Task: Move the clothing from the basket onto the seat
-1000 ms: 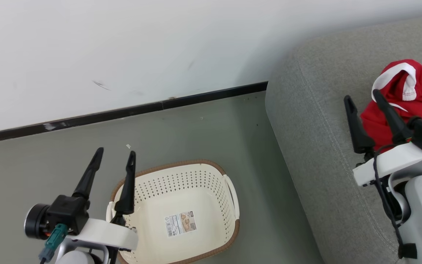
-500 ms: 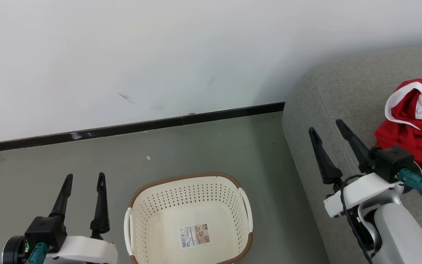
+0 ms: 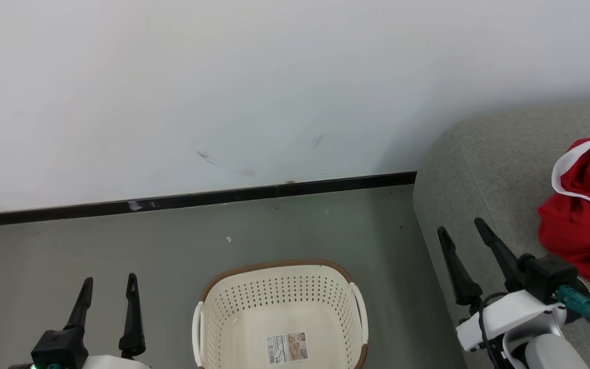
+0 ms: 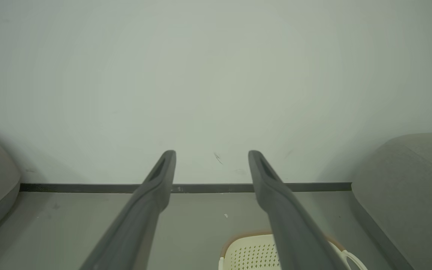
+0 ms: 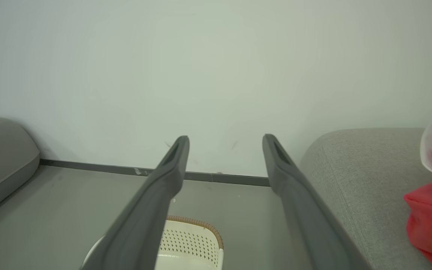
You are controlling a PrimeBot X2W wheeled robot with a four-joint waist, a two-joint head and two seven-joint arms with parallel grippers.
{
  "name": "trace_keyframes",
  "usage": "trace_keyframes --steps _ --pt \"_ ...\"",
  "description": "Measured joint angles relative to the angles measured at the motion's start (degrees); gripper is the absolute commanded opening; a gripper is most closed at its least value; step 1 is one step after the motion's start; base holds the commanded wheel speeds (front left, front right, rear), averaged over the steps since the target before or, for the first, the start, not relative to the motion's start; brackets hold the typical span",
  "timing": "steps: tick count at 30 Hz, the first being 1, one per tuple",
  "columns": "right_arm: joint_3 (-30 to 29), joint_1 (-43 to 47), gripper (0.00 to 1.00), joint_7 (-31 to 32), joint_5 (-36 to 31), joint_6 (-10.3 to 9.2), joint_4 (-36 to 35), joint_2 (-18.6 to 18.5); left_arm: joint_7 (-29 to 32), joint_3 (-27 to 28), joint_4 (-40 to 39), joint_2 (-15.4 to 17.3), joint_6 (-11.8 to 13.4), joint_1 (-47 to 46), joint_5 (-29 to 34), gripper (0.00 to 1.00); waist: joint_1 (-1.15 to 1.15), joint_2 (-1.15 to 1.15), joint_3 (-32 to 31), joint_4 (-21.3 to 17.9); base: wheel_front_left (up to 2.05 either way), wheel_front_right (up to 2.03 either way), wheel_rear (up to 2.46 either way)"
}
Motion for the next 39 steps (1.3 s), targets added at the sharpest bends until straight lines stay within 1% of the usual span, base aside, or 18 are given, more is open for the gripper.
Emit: trace_keyframes --steps 5,19,31,39 --pt "-0.92 2.71 1.0 0.0 -0.04 0.0 -1.07 1.05 0.0 -0.03 0.9 -0.11 -0.01 0.32 -0.27 1.0 0.0 0.0 -1.23 0.82 0.0 0.0 0.0" --pt "-0.69 8.14 1.0 0.0 -0.26 0.0 -2.91 1.88 0.0 -0.49 2.07 -0.85 -0.18 1.55 -0.29 1.0 0.0 0.0 -3.67 1.88 0.0 0.0 0.0" --pt "-0.92 9.57 1.0 0.0 -1.03 0.0 -4.49 1.93 0.0 0.18 2.47 -0.66 -0.18 2.71 -0.29 1.0 0.0 0.0 -3.7 1.98 0.0 0.0 0.0" --pt "-0.83 9.64 1.0 0.0 0.05 0.0 -5.5 1.94 0.0 0.26 2.38 -0.25 -0.18 2.7 -0.27 1.0 0.0 0.0 -3.23 1.93 0.0 0.0 0.0"
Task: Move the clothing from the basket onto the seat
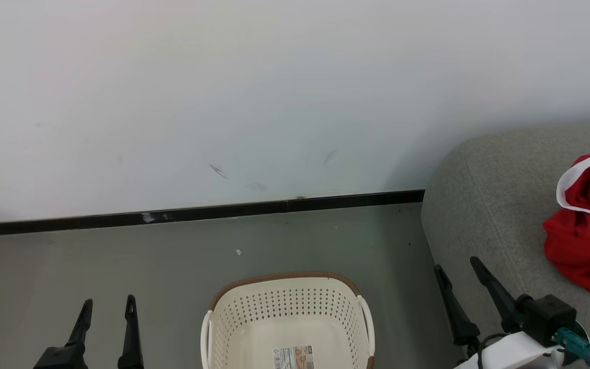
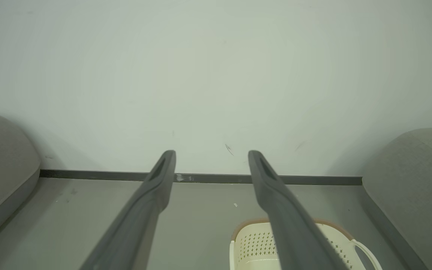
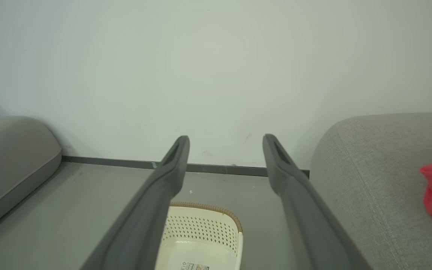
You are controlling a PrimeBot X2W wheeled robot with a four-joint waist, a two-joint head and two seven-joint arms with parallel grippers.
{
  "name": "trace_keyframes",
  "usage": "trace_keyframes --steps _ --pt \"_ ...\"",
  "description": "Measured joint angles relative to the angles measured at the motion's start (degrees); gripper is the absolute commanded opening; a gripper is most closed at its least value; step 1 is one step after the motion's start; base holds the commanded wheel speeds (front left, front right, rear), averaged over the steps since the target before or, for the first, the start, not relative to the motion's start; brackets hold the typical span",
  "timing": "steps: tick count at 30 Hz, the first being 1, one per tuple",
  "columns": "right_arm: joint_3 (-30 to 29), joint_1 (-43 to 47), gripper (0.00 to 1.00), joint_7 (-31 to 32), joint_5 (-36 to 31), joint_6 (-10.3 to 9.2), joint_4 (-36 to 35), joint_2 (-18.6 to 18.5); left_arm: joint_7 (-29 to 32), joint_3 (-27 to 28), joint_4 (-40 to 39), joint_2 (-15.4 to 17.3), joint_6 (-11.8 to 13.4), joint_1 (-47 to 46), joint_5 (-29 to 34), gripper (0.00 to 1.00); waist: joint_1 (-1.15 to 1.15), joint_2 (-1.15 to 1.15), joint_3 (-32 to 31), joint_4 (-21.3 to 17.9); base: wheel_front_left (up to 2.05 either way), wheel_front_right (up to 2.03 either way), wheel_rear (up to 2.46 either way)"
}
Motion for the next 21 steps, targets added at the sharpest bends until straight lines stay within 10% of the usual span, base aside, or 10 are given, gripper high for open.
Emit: trace_keyframes --steps 8,9,21 --pt "0.03 0.79 1.0 0.0 0.63 0.0 -0.35 0.01 -0.01 0.14 -0.21 0.23 0.01 -0.04 0.1 1.0 0.0 0.0 0.33 0.11 0.0 0.0 0.0" --pt "0.03 0.79 0.0 0.0 0.64 0.0 -0.36 0.01 0.0 0.14 -0.29 0.26 0.01 -0.04 0.22 0.0 0.0 0.0 0.36 0.14 0.0 0.0 0.0" --pt "1.31 3.33 0.0 0.05 3.16 -0.08 1.86 0.52 1.04 -0.31 2.63 -2.04 -0.58 1.2 -2.29 0.0 0.0 0.0 0.48 0.14 0.0 0.0 0.0"
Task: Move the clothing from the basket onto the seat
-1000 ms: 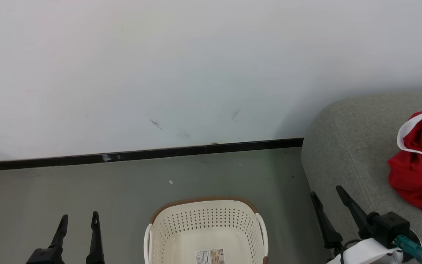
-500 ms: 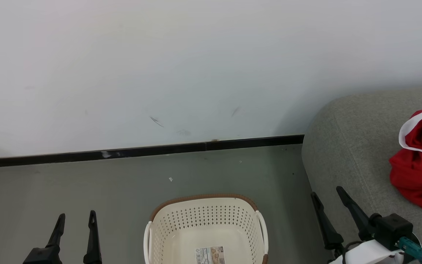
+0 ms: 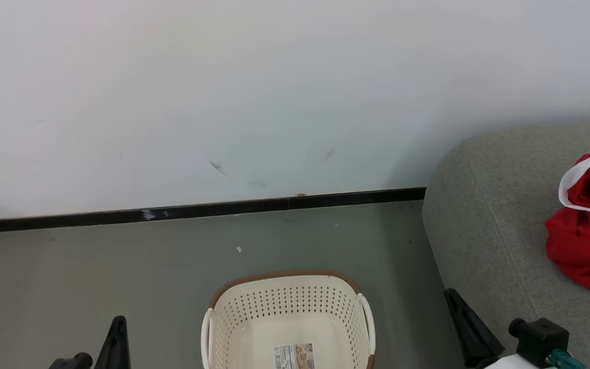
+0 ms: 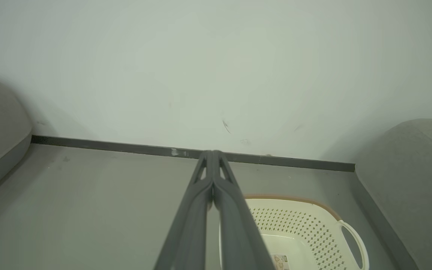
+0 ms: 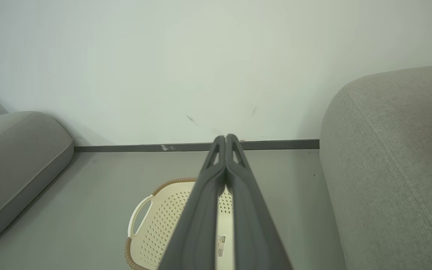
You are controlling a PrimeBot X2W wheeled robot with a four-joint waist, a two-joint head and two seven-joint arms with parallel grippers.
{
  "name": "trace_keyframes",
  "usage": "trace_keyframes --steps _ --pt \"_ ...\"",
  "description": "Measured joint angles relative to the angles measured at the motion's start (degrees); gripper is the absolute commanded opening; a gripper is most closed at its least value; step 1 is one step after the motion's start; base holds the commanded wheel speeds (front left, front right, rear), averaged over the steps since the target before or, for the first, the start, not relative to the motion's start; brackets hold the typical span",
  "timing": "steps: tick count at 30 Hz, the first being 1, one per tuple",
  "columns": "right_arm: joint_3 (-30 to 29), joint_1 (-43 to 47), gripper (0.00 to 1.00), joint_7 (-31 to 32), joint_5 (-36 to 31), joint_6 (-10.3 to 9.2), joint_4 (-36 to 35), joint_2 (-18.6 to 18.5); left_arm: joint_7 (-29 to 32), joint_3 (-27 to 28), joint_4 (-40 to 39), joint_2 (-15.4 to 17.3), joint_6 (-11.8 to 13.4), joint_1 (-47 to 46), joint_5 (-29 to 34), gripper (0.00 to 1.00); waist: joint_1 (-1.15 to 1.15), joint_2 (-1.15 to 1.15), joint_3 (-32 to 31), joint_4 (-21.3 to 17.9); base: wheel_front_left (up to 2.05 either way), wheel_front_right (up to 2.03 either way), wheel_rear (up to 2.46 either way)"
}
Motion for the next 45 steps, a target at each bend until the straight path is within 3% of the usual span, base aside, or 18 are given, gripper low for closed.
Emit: trace_keyframes --steps 13,25,31,38,45 --pt "-0.37 1.24 0.0 0.86 13.15 0.0 -1.52 0.0 2.54 1.85 -0.12 -0.9 -2.02 -0.09 -10.18 0.0 0.04 0.0 0.24 0.22 0.0 0.0 0.0" --pt "-1.72 0.75 0.0 2.82 23.43 0.0 -0.98 -0.38 4.86 3.53 -0.16 -1.48 -3.99 -0.34 -17.52 0.0 0.42 0.0 0.11 0.43 0.0 0.0 0.0" --pt "-2.18 0.6 0.0 4.01 28.99 0.0 0.09 -0.88 6.1 4.44 -0.15 -1.85 -5.08 -0.55 -21.64 0.0 0.5 0.0 0.02 0.51 0.0 0.0 0.0" --pt "-2.76 -0.57 0.0 5.32 35.56 0.0 0.79 -1.69 7.53 5.45 0.01 -2.55 -6.16 -1.59 -26.36 0.0 0.5 0.0 0.02 0.59 0.0 0.0 0.0" --pt "-3.01 -1.68 0.0 6.48 42.08 0.0 2.04 -2.24 8.72 6.49 0.32 -2.86 -7.36 -1.75 -31.18 0.0 0.34 0.0 0.16 0.67 0.0 0.0 0.0"
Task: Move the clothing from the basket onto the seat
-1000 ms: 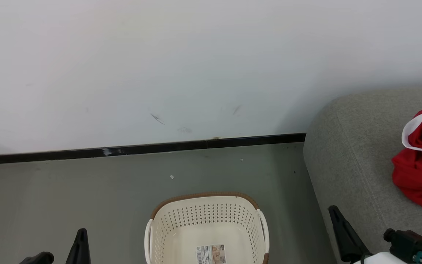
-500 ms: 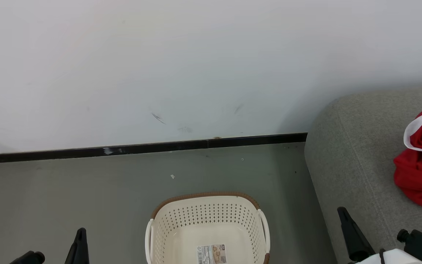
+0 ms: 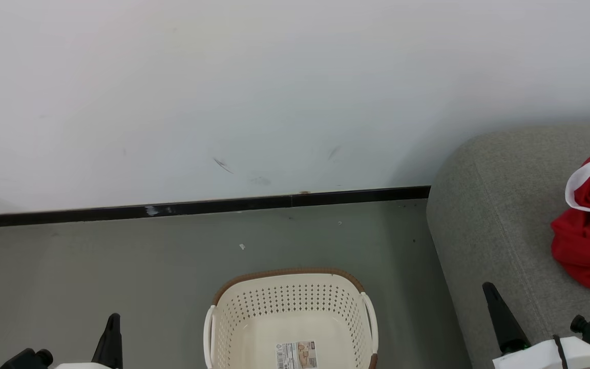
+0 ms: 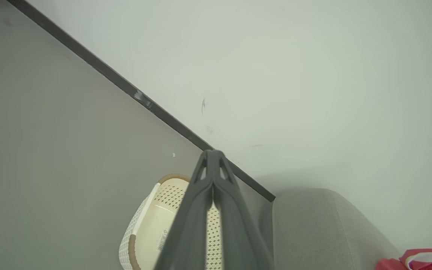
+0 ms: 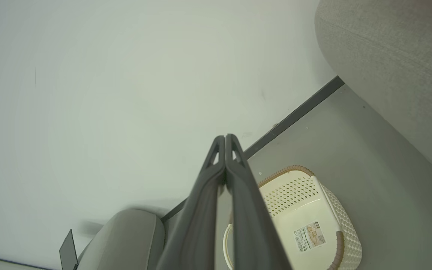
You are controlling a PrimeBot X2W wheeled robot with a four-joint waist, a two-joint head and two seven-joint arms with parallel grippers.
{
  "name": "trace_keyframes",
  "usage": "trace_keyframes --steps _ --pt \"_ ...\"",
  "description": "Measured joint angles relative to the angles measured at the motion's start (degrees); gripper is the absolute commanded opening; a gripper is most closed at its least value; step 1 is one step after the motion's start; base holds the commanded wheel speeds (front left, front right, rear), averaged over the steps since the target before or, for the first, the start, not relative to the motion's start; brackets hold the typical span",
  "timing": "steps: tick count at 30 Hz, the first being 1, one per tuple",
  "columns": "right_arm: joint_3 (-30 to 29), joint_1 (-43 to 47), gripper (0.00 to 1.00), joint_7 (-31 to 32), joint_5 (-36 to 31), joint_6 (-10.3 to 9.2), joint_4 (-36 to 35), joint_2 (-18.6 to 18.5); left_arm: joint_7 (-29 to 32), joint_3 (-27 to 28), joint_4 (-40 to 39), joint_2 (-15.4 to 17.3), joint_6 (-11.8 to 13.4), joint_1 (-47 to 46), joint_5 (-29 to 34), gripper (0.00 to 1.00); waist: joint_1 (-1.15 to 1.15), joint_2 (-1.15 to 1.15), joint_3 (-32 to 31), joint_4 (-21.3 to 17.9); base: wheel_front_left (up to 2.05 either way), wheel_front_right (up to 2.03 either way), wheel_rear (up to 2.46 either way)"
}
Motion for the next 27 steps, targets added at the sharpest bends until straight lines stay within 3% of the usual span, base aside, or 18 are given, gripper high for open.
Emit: trace_keyframes --steps 11,27 --pt "-0.32 -1.91 0.0 1.6 10.27 0.0 1.75 -0.84 2.09 1.68 0.56 -0.48 -1.86 -1.35 -7.59 0.0 -0.24 0.0 0.38 0.11 0.0 0.0 0.0" --pt "-0.91 -4.6 0.0 4.15 25.82 0.0 3.81 -2.05 5.57 4.31 1.69 -1.71 -5.38 -3.63 -19.23 0.0 -0.3 0.0 0.74 0.27 0.0 0.0 0.0"
